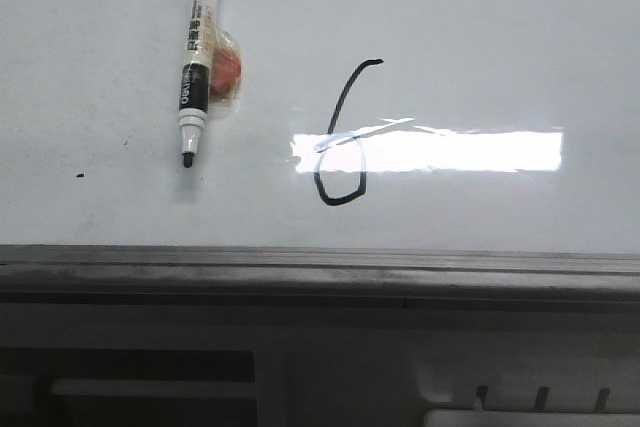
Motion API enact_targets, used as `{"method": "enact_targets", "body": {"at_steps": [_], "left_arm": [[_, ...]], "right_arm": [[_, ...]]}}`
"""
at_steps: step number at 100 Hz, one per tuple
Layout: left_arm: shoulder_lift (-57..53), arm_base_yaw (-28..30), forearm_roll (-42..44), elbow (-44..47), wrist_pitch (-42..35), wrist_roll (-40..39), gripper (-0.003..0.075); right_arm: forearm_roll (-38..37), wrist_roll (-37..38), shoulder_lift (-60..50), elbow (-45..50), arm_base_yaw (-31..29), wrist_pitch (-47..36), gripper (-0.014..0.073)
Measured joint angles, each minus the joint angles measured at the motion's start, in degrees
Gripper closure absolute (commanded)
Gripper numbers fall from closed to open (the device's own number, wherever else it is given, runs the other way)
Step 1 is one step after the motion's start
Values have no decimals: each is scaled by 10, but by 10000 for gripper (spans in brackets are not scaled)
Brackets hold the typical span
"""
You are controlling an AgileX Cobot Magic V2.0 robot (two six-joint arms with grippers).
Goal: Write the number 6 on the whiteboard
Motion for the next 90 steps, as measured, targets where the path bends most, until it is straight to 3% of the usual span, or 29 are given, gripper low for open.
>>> {"method": "enact_targets", "body": {"at_steps": [12, 22, 48, 90], "left_arm": [[-47, 61, 112, 35, 7, -152, 739], [-51, 106, 176, 59, 9, -235, 739], [-51, 193, 215, 83, 30, -396, 739], [-51, 214, 220, 82, 50, -427, 739]], "right_arm": [[0, 0, 0, 0, 0, 0, 660], [-1, 0, 0, 0, 0, 0, 660], [-1, 0, 0, 0, 0, 0, 660], [-1, 0, 0, 0, 0, 0, 660]]}}
